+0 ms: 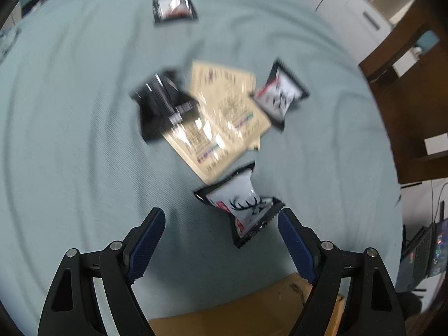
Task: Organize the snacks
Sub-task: 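Carry the white packet to the box with the right tool while the left tool grasps another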
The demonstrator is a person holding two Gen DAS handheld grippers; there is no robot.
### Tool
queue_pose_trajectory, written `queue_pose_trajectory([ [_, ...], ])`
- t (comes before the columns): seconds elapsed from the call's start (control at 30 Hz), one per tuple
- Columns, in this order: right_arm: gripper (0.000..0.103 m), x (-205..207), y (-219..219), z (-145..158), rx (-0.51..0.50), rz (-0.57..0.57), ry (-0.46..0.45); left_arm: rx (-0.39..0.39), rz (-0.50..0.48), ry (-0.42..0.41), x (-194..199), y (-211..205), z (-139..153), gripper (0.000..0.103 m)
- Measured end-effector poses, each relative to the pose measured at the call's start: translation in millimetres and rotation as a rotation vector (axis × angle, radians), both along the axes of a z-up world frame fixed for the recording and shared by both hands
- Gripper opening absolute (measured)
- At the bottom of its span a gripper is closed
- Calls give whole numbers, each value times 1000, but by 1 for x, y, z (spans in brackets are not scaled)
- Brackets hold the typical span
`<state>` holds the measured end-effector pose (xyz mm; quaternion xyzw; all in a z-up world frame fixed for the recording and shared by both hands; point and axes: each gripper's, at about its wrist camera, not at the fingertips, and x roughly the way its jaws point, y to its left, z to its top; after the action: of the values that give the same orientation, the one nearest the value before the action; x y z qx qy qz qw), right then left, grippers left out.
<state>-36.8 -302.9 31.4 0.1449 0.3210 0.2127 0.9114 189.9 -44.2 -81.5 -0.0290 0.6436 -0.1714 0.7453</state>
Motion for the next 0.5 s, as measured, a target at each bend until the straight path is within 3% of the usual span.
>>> queue_pose_trajectory([
  [0.13, 33, -46, -11, -12, -61, -92, -6, -18, 57, 91, 17, -3, -19, 84],
  [0.2, 33, -52, -7, -9, -52, -89, -26, -66, 121, 118, 24, 4, -23, 84],
  [0.27, 33, -47, 10, -11, -105, -58, -40, -93, 150, 146, 29, 8, -29, 82],
  [0.33, 33, -41, 24, -19, -149, -23, -23, -58, 143, 126, 28, 7, -28, 64],
  [0.37, 33, -38, 31, -23, -175, -8, -8, -15, 117, 94, 25, 4, -25, 45],
  [0.47, 33, -35, 42, -22, -208, 7, -1, -27, 61, 43, 13, -1, -14, 42],
  [0.5, 33, -28, 40, -16, -203, 4, -4, -31, 65, 19, 8, 0, -9, 33],
])
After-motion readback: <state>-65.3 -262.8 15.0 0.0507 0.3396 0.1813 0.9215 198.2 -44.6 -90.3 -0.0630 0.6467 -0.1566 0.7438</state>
